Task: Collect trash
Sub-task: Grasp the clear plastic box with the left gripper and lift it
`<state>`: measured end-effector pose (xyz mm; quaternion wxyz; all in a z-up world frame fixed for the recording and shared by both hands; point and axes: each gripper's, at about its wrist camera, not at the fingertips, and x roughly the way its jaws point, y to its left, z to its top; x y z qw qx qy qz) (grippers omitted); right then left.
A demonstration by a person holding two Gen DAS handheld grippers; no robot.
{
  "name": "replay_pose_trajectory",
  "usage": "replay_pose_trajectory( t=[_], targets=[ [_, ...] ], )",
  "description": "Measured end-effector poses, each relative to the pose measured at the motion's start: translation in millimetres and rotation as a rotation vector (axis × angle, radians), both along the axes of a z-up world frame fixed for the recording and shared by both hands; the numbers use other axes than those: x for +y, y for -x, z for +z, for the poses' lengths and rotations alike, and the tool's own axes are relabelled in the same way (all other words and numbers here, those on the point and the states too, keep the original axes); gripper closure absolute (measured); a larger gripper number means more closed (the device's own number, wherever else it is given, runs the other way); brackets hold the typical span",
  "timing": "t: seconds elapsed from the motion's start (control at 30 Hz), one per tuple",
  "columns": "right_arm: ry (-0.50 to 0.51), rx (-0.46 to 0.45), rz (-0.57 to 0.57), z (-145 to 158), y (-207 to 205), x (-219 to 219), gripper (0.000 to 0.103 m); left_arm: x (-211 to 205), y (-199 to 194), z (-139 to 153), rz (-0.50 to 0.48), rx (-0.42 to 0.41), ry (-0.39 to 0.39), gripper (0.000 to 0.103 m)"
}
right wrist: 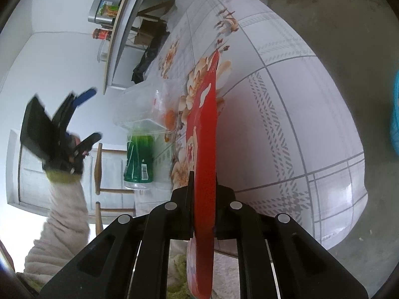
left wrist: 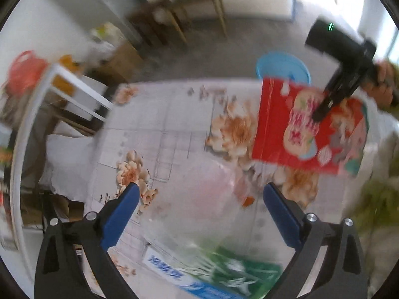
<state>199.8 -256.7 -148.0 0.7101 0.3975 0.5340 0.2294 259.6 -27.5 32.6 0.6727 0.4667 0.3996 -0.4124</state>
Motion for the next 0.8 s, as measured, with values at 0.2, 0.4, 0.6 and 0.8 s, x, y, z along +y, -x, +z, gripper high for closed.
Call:
replay_pose_trajectory(
  t=[0.2, 0.4, 0.6, 0.8],
  targets=[
    [-0.020, 0.013, 0.001, -5.2, -0.8, -3.1, 0.090, -21.0, -17.9, -41.8, -0.108, 0.105, -0.235, 0.006],
    [-0.027, 0.020, 0.010, -8.4, -4.5, -2.3, 0.089, -27.4, -36.9, -47.0, -0.104, 0.155, -0.243, 0.006],
    [-0.040, 0.028, 0.023, -11.1, -5.0, -3.9, 0.088, -27.2, -49.5, -65.2, -0.100, 0.233, -0.312, 0.006],
    [-0.047, 0.030, 0.020, -12.8, -4.6, -3.5, 0.088, -27.9, -51.5, -88.9, -0.121, 0.279, -0.410, 0.006]
  ],
)
